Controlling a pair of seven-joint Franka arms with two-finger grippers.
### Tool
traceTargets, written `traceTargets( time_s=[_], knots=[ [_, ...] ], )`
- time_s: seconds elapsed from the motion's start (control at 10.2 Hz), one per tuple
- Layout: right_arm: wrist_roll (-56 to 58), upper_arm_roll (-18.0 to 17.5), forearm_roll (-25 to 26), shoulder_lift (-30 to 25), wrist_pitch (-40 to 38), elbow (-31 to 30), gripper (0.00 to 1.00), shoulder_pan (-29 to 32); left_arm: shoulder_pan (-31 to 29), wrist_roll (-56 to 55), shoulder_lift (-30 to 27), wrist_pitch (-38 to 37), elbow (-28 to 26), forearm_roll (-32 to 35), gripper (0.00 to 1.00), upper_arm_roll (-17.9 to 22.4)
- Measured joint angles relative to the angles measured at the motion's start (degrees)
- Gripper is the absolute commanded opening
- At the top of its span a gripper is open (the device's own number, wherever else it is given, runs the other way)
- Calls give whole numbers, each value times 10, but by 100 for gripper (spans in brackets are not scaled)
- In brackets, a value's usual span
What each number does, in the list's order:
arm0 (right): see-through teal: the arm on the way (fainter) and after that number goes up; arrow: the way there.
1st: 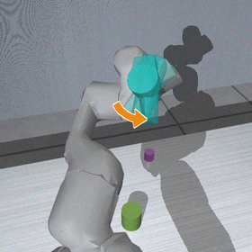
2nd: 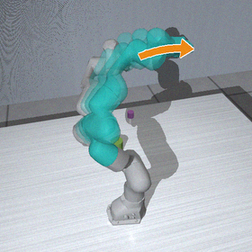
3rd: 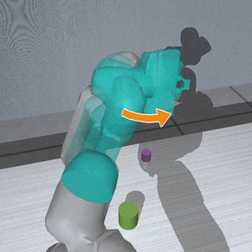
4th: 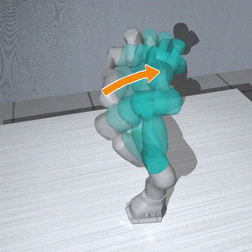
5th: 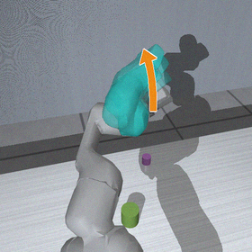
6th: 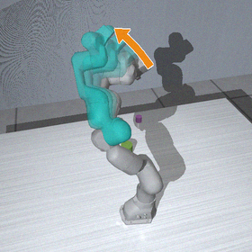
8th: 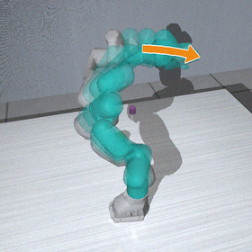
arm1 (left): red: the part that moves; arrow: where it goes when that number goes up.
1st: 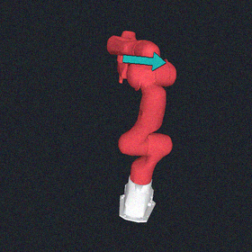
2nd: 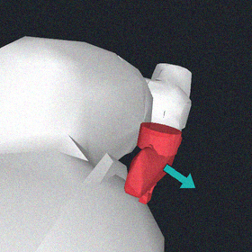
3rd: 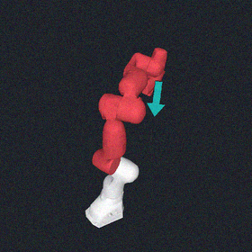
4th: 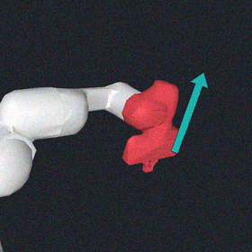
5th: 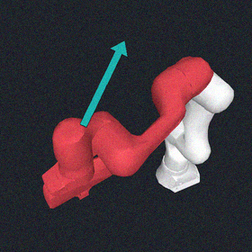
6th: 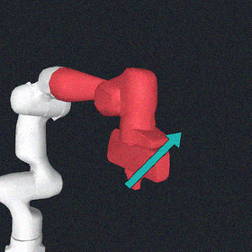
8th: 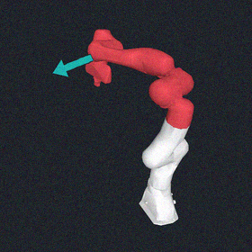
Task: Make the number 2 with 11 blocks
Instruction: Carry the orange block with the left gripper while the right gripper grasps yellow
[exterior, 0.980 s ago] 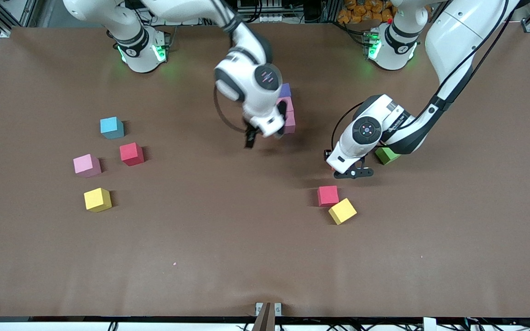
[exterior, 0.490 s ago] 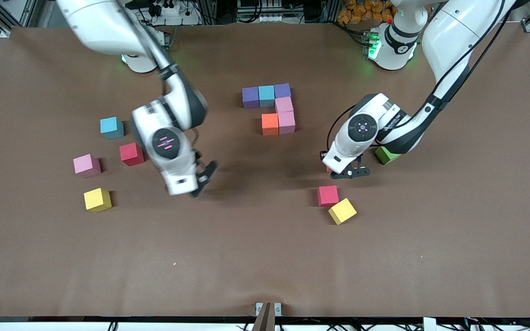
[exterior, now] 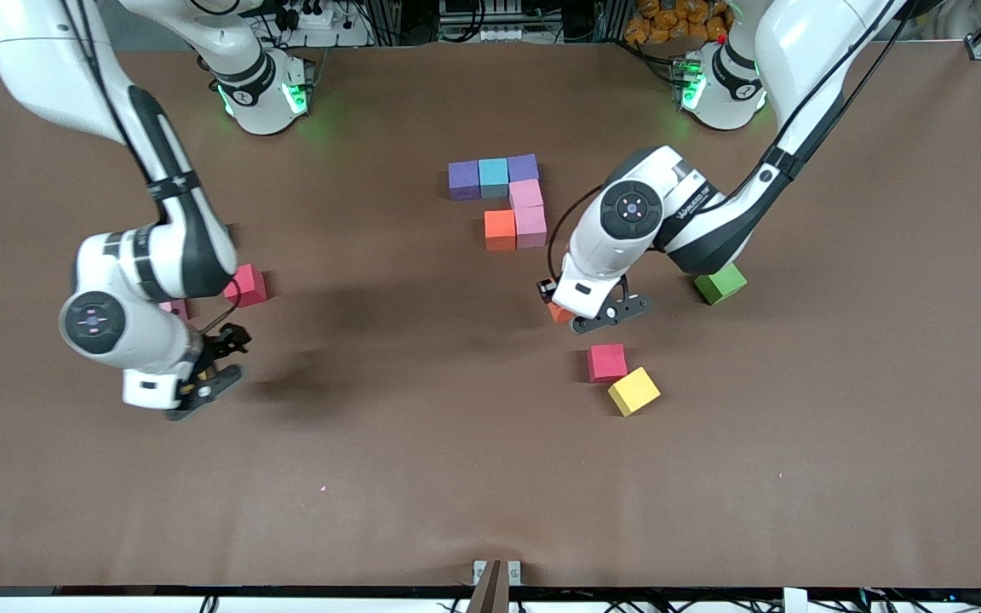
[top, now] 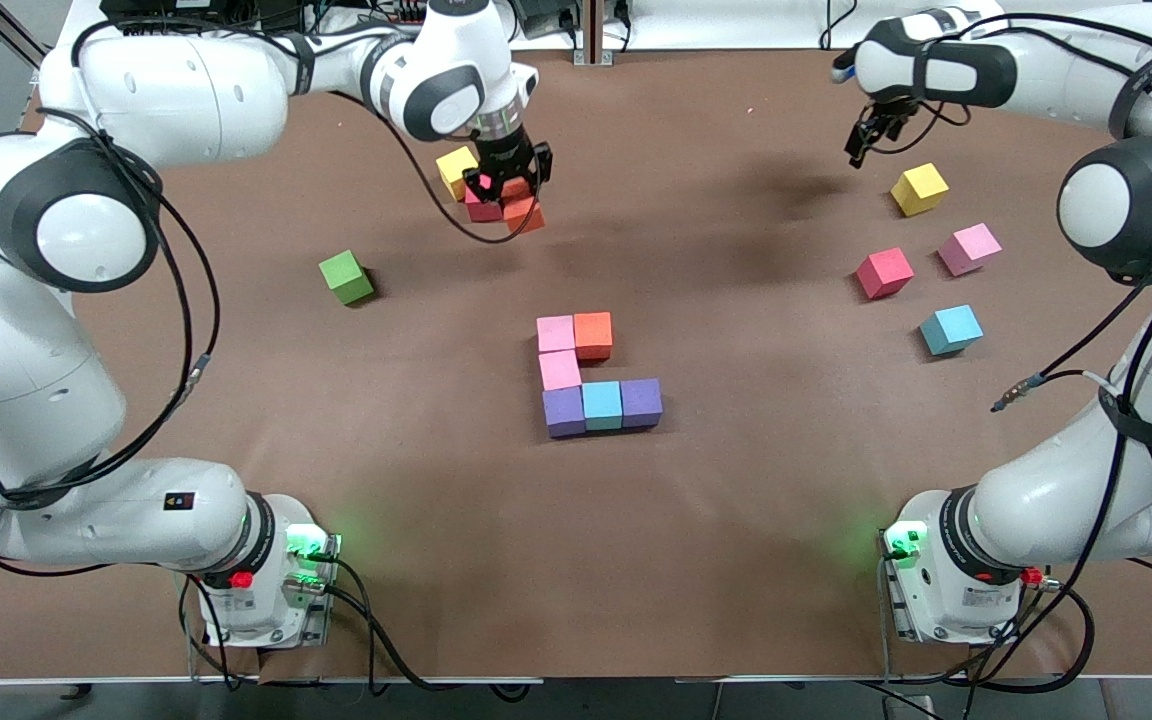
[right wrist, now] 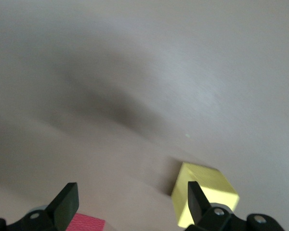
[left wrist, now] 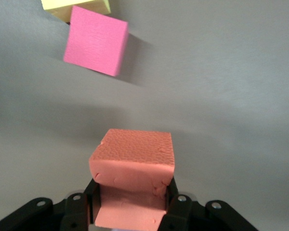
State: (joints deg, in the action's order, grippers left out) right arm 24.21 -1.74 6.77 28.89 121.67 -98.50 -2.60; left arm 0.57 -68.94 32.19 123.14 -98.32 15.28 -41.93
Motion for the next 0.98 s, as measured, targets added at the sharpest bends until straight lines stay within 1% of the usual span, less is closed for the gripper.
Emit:
traceTargets(
  time_s=[0.1, 0.29, 0.69, 0.78, 0.98],
  knots=[
    [-32, 0, 0, 0, 1, -1, 100, 13, 10, -35, 0, -1, 13, -5, 34, 0],
    [-52, 0, 0, 6, 8, -4, 100, 39, 38, -128, 3, -1, 32, -9, 33, 0],
    [-39, -1, 0, 30, 31, -6, 100, 89, 108, -394, 23, -1, 42, -10, 33, 1],
    [-33, -1, 0, 39, 39, -8, 100, 95, 129, -473, 29, -1, 42, -10, 32, 1],
    [-33, -4, -2, 50, 42, -13, 100, 95, 160, -592, 40, 9, 43, -10, 29, 2]
  ],
)
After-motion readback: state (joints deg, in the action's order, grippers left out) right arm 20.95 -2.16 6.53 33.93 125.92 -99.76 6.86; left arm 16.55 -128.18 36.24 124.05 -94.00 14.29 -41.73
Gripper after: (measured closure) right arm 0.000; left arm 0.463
